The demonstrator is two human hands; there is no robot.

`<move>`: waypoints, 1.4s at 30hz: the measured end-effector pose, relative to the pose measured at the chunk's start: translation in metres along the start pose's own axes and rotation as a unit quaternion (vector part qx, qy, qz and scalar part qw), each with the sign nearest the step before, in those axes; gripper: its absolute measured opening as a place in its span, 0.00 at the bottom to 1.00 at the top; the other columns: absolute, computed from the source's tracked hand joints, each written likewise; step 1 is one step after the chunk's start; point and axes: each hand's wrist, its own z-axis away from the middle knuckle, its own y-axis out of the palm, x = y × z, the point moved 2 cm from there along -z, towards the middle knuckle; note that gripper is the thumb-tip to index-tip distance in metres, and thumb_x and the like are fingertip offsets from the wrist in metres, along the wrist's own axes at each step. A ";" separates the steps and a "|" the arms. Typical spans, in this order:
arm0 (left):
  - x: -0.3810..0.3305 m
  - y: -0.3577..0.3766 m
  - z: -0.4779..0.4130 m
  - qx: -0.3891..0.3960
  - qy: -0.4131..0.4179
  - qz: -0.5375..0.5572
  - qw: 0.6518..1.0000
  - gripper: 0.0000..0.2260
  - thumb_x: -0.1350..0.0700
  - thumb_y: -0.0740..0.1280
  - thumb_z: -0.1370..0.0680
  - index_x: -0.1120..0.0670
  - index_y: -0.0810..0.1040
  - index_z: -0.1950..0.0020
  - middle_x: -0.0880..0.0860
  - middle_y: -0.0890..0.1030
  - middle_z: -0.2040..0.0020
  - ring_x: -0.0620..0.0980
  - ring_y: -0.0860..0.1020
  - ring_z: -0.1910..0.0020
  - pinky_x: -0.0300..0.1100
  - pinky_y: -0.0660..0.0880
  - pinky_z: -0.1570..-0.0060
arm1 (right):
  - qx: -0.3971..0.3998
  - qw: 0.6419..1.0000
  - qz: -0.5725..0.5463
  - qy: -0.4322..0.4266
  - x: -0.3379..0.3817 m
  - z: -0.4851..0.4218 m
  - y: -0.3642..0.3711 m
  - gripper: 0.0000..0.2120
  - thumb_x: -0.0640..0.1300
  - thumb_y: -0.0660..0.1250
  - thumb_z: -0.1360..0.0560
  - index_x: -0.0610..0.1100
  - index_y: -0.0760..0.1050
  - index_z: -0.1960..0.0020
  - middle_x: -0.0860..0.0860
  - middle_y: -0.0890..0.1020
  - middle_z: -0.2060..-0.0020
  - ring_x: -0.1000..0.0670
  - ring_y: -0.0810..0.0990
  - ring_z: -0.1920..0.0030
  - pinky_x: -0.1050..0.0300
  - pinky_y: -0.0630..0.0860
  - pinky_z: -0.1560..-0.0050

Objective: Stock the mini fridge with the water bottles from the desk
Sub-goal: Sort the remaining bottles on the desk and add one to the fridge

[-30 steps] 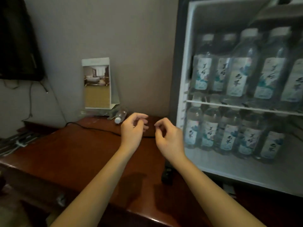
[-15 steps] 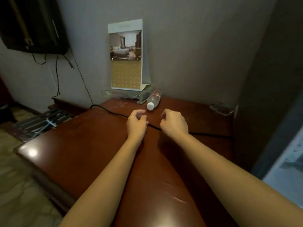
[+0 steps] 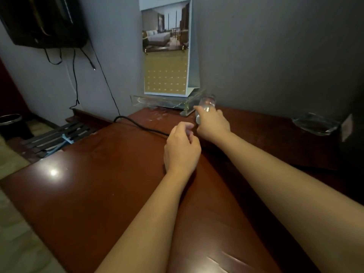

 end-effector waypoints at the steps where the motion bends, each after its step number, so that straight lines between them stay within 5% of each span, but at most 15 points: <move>1: -0.001 0.000 0.000 -0.005 0.004 0.000 1.000 0.10 0.60 0.61 0.23 0.51 0.75 0.44 0.48 0.78 0.49 0.50 0.76 0.53 0.39 0.67 0.55 | 0.004 1.000 0.011 0.005 0.001 -0.002 0.001 0.28 0.46 0.63 0.25 0.53 0.59 0.27 0.42 0.64 0.31 0.39 0.64 0.33 0.45 0.69 0.40; 8: -0.009 -0.003 0.005 0.015 0.033 -0.045 0.998 0.12 0.60 0.60 0.24 0.49 0.74 0.43 0.46 0.76 0.47 0.49 0.76 0.52 0.39 0.65 0.57 | 0.055 0.998 -0.014 0.030 -0.004 -0.008 0.011 0.20 0.42 0.60 0.24 0.51 0.64 0.33 0.41 0.71 0.37 0.38 0.66 0.36 0.47 0.70 0.45; 16: -0.014 -0.005 0.009 0.026 0.074 -0.082 0.994 0.13 0.59 0.60 0.23 0.50 0.72 0.40 0.47 0.75 0.46 0.50 0.77 0.51 0.41 0.67 0.59 | 0.004 0.991 -0.099 0.093 -0.011 -0.001 0.012 0.14 0.40 0.61 0.25 0.47 0.64 0.41 0.39 0.75 0.43 0.37 0.71 0.41 0.50 0.67 0.53; 24: -0.014 -0.004 0.010 0.041 0.093 -0.087 0.991 0.18 0.57 0.61 0.23 0.48 0.67 0.34 0.48 0.72 0.40 0.53 0.77 0.46 0.46 0.71 0.54 | -0.141 0.956 -0.230 0.116 -0.006 0.037 -0.025 0.12 0.44 0.62 0.24 0.46 0.66 0.42 0.41 0.79 0.47 0.37 0.77 0.45 0.50 0.72 0.51; 30: -0.018 0.002 0.013 0.105 0.110 -0.037 0.988 0.39 0.43 0.69 0.28 0.48 0.51 0.24 0.50 0.63 0.30 0.50 0.71 0.36 0.47 0.74 0.46 | -0.280 0.923 -0.253 0.075 0.013 0.073 -0.098 0.17 0.49 0.64 0.25 0.44 0.72 0.38 0.44 0.80 0.45 0.42 0.77 0.44 0.52 0.71 0.47; 32: -0.022 0.003 0.016 0.133 0.110 0.071 0.982 0.42 0.46 0.74 0.32 0.48 0.53 0.25 0.51 0.66 0.31 0.48 0.72 0.36 0.49 0.74 0.43 | -0.300 0.924 -0.232 0.044 0.024 0.088 -0.117 0.16 0.51 0.65 0.27 0.45 0.75 0.43 0.46 0.82 0.48 0.44 0.78 0.46 0.54 0.72 0.50; 36: -0.025 0.010 0.023 0.198 0.081 0.284 0.934 0.34 0.51 0.79 0.39 0.49 0.68 0.38 0.44 0.81 0.46 0.43 0.79 0.46 0.45 0.78 0.48 | -0.305 0.931 -0.200 -0.008 0.034 0.112 -0.137 0.12 0.52 0.67 0.30 0.44 0.78 0.54 0.46 0.82 0.57 0.44 0.79 0.54 0.56 0.69 0.60; 39: -0.027 0.013 0.027 0.240 0.068 0.297 0.922 0.29 0.54 0.81 0.40 0.53 0.73 0.42 0.43 0.84 0.53 0.41 0.81 0.51 0.40 0.79 0.52 | -0.270 0.944 -0.190 -0.014 0.027 0.118 -0.132 0.12 0.51 0.67 0.30 0.43 0.78 0.54 0.46 0.82 0.58 0.45 0.79 0.55 0.56 0.70 0.61; 42: -0.027 0.014 0.026 0.235 0.069 0.266 0.932 0.31 0.45 0.77 0.44 0.55 0.76 0.44 0.50 0.84 0.52 0.47 0.82 0.50 0.53 0.79 0.49 | -0.264 0.943 -0.201 -0.018 0.018 0.120 -0.123 0.12 0.51 0.67 0.30 0.41 0.76 0.57 0.46 0.80 0.62 0.44 0.78 0.58 0.52 0.71 0.62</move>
